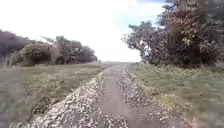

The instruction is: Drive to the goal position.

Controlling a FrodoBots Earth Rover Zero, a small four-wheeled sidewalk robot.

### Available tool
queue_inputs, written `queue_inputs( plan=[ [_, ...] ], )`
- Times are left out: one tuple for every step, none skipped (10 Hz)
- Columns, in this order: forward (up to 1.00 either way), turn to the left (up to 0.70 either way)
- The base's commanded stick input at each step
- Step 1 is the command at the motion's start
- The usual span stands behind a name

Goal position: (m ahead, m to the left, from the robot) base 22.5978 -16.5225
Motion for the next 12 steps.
queue_inputs(
  plan=[
    [0.85,0.0],
    [0.85,0.0],
    [0.85,0.0],
    [0.85,0.0],
    [0.85,0.0],
    [0.85,0.0],
    [0.85,0.0],
    [0.85,0.0],
    [0.85,0.0],
    [0.85,0.0],
    [0.85,0.0],
    [0.85,0.0]
  ],
)
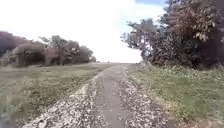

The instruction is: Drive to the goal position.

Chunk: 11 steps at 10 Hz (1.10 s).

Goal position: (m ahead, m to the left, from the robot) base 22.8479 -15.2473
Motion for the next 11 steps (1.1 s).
queue_inputs(
  plan=[
    [0.85,0.0],
    [0.85,-0.23],
    [0.85,-0.28],
    [0.85,-0.33],
    [0.85,-0.21],
    [0.85,-0.1],
    [0.85,0.0],
    [0.85,0.0],
    [0.85,0.0],
    [0.85,0.0],
    [0.85,0.0]
  ],
)
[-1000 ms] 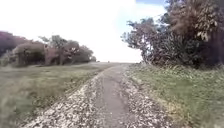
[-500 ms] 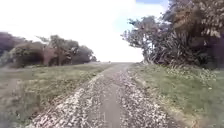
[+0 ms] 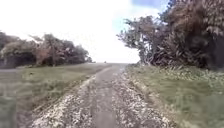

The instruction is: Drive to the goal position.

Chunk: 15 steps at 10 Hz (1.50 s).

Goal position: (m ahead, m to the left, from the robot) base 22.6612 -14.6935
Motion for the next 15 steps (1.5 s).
queue_inputs(
  plan=[
    [0.85,0.0],
    [0.85,0.0],
    [0.85,0.0],
    [0.85,0.0],
    [0.85,0.0],
    [0.85,0.0],
    [0.85,0.0],
    [0.85,0.0],
    [0.85,0.0],
    [0.85,0.0],
    [0.85,0.0],
    [0.85,0.0],
    [0.85,0.0],
    [0.85,0.0],
    [0.85,0.0]
  ],
)
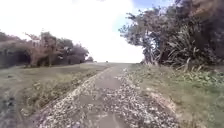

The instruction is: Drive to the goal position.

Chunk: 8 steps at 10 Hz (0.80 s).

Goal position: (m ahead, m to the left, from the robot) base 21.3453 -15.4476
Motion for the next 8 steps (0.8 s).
queue_inputs(
  plan=[
    [0.85,0.0],
    [0.85,0.0],
    [0.85,0.0],
    [0.85,0.0],
    [0.85,0.0],
    [0.85,0.0],
    [0.85,0.0],
    [0.85,0.0]
  ],
)
